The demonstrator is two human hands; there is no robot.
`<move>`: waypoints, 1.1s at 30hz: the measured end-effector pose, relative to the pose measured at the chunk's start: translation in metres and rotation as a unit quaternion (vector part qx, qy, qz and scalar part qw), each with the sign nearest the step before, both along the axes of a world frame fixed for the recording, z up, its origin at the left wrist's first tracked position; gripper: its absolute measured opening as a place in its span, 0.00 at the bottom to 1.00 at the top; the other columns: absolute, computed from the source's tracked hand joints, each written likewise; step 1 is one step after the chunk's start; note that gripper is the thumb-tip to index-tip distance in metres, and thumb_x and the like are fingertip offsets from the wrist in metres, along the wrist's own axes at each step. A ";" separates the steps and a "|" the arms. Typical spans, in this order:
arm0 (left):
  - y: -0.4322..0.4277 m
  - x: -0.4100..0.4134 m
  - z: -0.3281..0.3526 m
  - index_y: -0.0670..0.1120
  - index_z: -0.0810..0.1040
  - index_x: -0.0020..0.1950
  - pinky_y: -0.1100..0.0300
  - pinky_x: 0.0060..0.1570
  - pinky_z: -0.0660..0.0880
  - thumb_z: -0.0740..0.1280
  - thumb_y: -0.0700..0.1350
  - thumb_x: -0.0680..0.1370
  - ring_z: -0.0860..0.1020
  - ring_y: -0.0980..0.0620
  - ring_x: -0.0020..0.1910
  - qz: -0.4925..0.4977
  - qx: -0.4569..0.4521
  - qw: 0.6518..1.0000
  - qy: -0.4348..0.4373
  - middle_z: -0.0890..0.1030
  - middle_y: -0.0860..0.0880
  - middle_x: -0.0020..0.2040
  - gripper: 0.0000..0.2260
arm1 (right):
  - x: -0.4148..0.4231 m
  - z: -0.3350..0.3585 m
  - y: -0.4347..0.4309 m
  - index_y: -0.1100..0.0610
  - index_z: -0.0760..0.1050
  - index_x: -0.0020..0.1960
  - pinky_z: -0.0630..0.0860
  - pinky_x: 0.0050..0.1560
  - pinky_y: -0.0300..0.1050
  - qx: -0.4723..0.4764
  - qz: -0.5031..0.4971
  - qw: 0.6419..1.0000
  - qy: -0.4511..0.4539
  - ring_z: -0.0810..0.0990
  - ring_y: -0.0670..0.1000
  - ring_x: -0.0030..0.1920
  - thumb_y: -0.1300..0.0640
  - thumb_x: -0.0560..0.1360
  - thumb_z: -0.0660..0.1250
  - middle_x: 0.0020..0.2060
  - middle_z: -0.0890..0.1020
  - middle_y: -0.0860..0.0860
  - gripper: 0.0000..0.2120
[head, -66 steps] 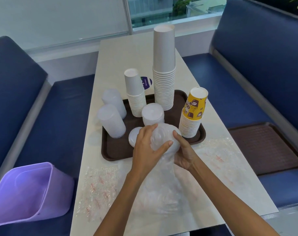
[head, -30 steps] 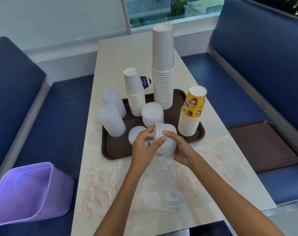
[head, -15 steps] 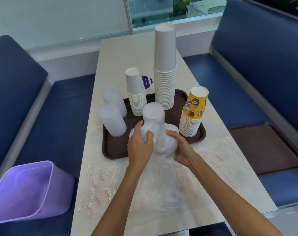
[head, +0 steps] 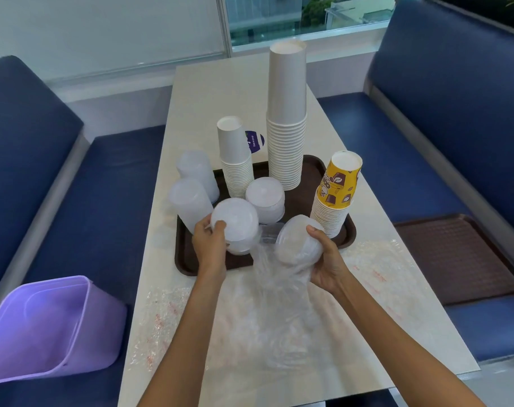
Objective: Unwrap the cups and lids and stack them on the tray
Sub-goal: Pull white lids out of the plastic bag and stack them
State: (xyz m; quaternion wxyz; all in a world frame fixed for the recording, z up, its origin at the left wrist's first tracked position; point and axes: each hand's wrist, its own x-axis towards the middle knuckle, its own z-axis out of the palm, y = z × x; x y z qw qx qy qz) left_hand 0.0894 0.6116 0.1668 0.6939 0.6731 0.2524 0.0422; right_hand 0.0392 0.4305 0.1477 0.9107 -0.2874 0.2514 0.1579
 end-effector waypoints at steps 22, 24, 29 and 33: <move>-0.007 0.032 -0.053 0.38 0.68 0.68 0.49 0.56 0.72 0.60 0.44 0.81 0.69 0.40 0.64 -0.124 0.404 0.900 0.102 0.68 0.38 0.65 0.18 | 0.004 -0.001 -0.019 0.51 0.71 0.55 0.81 0.34 0.52 0.021 -0.037 0.998 -0.035 0.78 0.59 0.50 0.54 0.32 0.85 0.47 0.79 0.58 0.52; -0.008 0.028 -0.055 0.39 0.66 0.70 0.50 0.57 0.71 0.58 0.45 0.81 0.67 0.41 0.65 -0.136 0.440 0.883 0.089 0.67 0.39 0.66 0.19 | 0.005 -0.001 -0.019 0.51 0.70 0.56 0.81 0.34 0.52 0.019 -0.035 0.999 -0.034 0.77 0.58 0.50 0.54 0.32 0.85 0.48 0.78 0.58 0.53; -0.007 0.026 -0.065 0.44 0.58 0.76 0.47 0.63 0.67 0.65 0.56 0.77 0.62 0.42 0.70 -0.197 0.455 0.868 0.039 0.63 0.42 0.71 0.33 | 0.006 -0.001 -0.020 0.51 0.70 0.55 0.81 0.33 0.52 0.009 -0.039 0.999 -0.032 0.77 0.58 0.50 0.53 0.31 0.85 0.48 0.78 0.57 0.53; -0.007 0.027 -0.070 0.48 0.52 0.77 0.45 0.66 0.65 0.73 0.60 0.69 0.57 0.42 0.73 -0.267 0.462 0.844 0.046 0.56 0.42 0.75 0.45 | 0.006 -0.002 -0.019 0.51 0.71 0.55 0.81 0.34 0.53 0.006 -0.040 0.999 -0.034 0.77 0.58 0.50 0.53 0.32 0.85 0.47 0.78 0.57 0.52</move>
